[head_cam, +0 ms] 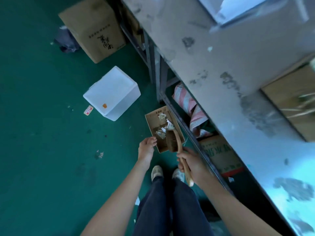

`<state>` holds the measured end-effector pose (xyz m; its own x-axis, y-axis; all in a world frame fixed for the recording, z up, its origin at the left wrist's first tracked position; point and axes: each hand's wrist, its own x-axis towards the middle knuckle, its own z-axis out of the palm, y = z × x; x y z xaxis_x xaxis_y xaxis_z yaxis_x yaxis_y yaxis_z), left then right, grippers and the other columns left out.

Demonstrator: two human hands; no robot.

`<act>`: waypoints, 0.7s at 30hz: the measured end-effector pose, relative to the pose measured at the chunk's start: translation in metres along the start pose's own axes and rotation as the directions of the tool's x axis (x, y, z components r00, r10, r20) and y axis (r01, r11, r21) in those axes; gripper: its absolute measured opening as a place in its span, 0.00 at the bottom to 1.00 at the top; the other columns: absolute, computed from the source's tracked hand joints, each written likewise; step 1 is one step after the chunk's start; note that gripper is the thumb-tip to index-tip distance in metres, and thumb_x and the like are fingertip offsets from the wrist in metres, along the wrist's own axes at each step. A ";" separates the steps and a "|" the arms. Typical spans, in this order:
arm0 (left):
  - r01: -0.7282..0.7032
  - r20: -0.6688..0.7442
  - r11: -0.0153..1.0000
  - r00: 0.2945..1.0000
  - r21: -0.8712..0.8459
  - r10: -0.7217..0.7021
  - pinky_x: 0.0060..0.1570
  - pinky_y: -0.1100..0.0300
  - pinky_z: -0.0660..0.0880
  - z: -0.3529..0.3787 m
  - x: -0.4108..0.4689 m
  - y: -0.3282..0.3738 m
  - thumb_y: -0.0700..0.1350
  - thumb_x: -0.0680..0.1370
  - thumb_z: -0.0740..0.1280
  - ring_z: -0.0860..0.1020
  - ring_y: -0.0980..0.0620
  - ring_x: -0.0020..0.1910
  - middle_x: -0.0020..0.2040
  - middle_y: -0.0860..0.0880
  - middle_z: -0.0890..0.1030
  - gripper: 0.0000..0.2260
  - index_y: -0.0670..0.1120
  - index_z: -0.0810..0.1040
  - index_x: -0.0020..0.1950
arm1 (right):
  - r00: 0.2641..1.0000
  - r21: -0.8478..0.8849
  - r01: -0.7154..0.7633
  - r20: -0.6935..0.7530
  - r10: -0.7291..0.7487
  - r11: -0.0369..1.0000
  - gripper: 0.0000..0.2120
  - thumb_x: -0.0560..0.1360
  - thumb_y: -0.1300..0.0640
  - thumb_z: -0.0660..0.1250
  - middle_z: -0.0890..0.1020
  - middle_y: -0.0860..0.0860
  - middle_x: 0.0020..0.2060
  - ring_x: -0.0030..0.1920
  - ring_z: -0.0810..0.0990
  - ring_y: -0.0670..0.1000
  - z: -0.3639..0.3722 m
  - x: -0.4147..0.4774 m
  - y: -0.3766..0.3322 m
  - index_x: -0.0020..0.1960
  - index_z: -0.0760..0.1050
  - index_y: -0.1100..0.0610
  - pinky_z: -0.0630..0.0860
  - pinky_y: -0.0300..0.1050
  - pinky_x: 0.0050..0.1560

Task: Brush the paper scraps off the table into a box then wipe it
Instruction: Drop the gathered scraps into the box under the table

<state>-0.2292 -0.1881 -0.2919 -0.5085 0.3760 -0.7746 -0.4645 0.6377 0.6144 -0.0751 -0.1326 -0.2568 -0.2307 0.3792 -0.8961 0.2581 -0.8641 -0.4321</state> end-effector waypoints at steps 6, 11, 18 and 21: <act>-0.100 0.014 0.994 0.995 0.032 0.100 0.48 0.61 0.74 -0.028 -0.086 0.035 0.42 0.81 0.56 0.79 0.52 0.53 0.51 0.50 0.81 0.10 0.45 0.77 0.56 | 0.980 -0.024 0.139 0.144 -0.134 0.990 0.17 0.72 0.70 0.63 0.73 0.56 0.31 0.23 0.67 0.51 0.001 -0.109 -0.013 0.59 0.74 0.58 0.63 0.41 0.23; -0.207 0.130 0.977 0.971 0.051 0.199 0.55 0.56 0.74 -0.034 -0.140 0.068 0.41 0.80 0.56 0.80 0.54 0.53 0.54 0.49 0.82 0.11 0.46 0.78 0.53 | 0.927 -0.050 0.358 0.139 -0.349 0.932 0.19 0.73 0.68 0.65 0.73 0.57 0.35 0.26 0.68 0.53 -0.012 -0.174 -0.012 0.59 0.76 0.51 0.65 0.46 0.28; -0.406 0.363 0.901 0.871 0.151 0.332 0.50 0.61 0.76 -0.010 -0.192 0.100 0.43 0.81 0.58 0.81 0.55 0.51 0.52 0.51 0.83 0.11 0.45 0.79 0.56 | 0.824 0.092 0.560 -0.164 -0.542 0.823 0.20 0.73 0.69 0.65 0.73 0.56 0.36 0.25 0.67 0.53 -0.048 -0.236 0.005 0.57 0.78 0.49 0.64 0.43 0.26; -0.500 0.464 0.844 0.805 0.192 0.371 0.50 0.63 0.75 0.018 -0.206 0.102 0.43 0.81 0.58 0.81 0.55 0.51 0.53 0.51 0.83 0.10 0.45 0.78 0.57 | 0.783 0.186 0.608 -0.302 -0.544 0.772 0.19 0.69 0.66 0.65 0.73 0.60 0.38 0.23 0.65 0.52 -0.071 -0.249 0.010 0.57 0.78 0.52 0.62 0.40 0.23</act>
<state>-0.1589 -0.1887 -0.0718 -0.2450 0.8507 -0.4651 0.0015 0.4800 0.8773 0.0517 -0.2126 -0.0452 -0.0376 0.8667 -0.4975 -0.1152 -0.4983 -0.8593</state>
